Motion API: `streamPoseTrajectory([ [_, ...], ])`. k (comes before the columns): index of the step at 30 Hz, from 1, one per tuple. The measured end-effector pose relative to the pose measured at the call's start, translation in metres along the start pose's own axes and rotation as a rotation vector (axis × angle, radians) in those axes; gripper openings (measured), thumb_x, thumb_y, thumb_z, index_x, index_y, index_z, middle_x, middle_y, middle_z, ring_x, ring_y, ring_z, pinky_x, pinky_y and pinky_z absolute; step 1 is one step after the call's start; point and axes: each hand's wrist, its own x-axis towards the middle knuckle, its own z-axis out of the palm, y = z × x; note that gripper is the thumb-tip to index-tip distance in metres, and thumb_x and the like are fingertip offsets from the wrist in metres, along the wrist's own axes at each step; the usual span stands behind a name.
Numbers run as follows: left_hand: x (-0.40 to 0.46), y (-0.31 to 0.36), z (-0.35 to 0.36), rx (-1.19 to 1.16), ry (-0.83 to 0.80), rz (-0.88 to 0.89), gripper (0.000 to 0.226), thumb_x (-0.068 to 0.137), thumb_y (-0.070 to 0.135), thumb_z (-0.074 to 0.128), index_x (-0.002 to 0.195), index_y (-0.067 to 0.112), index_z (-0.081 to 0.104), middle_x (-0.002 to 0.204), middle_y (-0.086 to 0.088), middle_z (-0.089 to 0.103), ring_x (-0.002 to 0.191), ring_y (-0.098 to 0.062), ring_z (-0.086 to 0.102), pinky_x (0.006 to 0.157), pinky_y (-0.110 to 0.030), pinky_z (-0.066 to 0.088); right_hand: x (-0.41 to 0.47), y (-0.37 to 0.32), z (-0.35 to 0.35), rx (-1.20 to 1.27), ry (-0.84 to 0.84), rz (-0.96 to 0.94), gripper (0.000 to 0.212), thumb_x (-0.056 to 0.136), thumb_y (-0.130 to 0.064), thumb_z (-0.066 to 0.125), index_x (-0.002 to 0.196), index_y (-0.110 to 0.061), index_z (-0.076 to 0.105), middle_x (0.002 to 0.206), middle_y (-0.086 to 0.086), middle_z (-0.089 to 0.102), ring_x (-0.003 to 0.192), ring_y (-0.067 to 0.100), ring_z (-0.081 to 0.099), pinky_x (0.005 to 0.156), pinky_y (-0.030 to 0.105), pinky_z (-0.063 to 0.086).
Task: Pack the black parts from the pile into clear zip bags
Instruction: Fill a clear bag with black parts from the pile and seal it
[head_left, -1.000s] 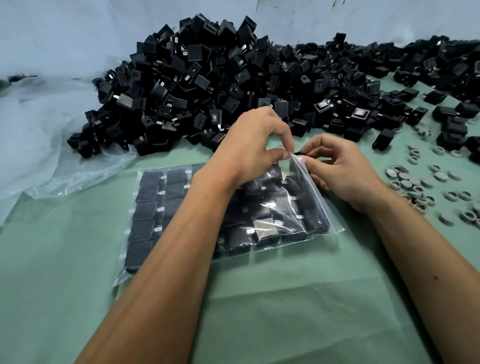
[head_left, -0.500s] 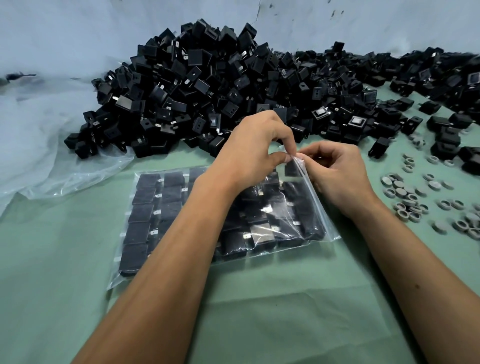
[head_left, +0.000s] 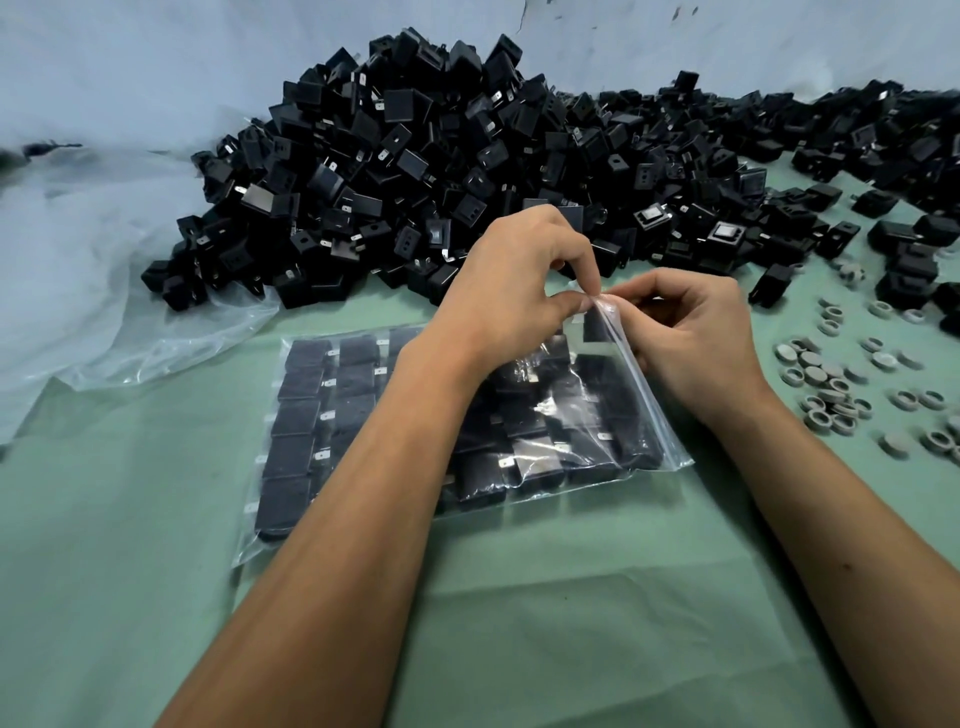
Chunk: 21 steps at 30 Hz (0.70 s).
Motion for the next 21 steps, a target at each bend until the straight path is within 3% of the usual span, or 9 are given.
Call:
streamPoseTrajectory([
  [4,0.0,-0.001,0.001,0.01,-0.004,-0.002,0.012,0.081,0.019,0.084,0.087,0.027,0.077,0.105,0.009,0.062,0.103,-0.01,0.059,0.088,-0.032,0.053,0.001,0.002,0.003,0.056,-0.04,0.056,0.013,0.09,-0.026,0.081,0.09,-0.014,0.08,0.077,0.007,0.076,0.061,0.015,0.068,0.055,0.025,0.057],
  [15,0.0,-0.005,0.005,-0.001,-0.001,-0.028,0.012,0.082,0.017,0.082,0.091,0.023,0.076,0.103,0.005,0.063,0.098,-0.013,0.06,0.086,-0.038,0.054,0.004,0.012,0.004,-0.027,-0.116,0.17,0.022,0.091,-0.045,0.077,0.092,-0.023,0.081,0.083,0.0,0.079,0.08,0.025,0.076,0.076,0.046,0.063],
  [21,-0.005,-0.03,-0.011,0.046,-0.11,-0.231,0.012,0.083,0.029,0.084,0.082,0.034,0.073,0.091,0.019,0.062,0.089,-0.001,0.059,0.087,-0.033,0.055,0.005,0.013,0.004,-0.075,-0.115,0.191,0.015,0.096,-0.036,0.074,0.092,-0.024,0.081,0.084,-0.006,0.079,0.082,0.014,0.074,0.08,0.039,0.061],
])
